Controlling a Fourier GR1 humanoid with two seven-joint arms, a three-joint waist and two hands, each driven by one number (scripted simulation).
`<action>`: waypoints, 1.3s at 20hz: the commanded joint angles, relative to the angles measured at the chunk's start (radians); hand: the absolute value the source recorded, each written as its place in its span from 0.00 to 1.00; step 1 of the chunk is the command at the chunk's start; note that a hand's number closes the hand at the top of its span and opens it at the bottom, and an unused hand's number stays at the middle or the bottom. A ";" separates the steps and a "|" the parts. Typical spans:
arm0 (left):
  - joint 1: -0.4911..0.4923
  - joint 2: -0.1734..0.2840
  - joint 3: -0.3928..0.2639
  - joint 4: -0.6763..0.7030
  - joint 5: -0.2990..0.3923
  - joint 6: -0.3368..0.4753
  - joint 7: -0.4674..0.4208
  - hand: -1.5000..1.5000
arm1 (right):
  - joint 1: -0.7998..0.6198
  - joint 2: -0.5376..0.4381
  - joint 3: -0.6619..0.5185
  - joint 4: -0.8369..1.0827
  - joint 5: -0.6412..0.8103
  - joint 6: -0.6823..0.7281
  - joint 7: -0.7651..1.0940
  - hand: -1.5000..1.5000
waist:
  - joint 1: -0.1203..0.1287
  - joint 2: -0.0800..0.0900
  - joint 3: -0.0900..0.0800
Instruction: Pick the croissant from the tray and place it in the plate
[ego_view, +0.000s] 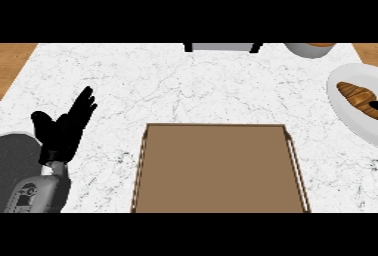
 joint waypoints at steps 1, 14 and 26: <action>0.027 -0.017 -0.017 -0.059 -0.018 0.025 0.032 0.50 | 0.045 -0.005 -0.033 -0.005 -0.057 -0.023 -0.171 0.00 | -0.005 -0.005 -0.001; 0.055 -0.005 0.017 -0.002 -0.012 0.009 -0.031 0.50 | -0.062 0.060 -0.209 -0.157 -0.369 0.112 -0.339 0.00 | -0.029 -0.016 -0.004; 0.009 -0.015 0.017 0.006 -0.028 0.009 -0.001 0.50 | 0.123 -0.021 -0.247 -0.152 -0.573 0.353 -0.462 0.00 | -0.023 -0.009 -0.003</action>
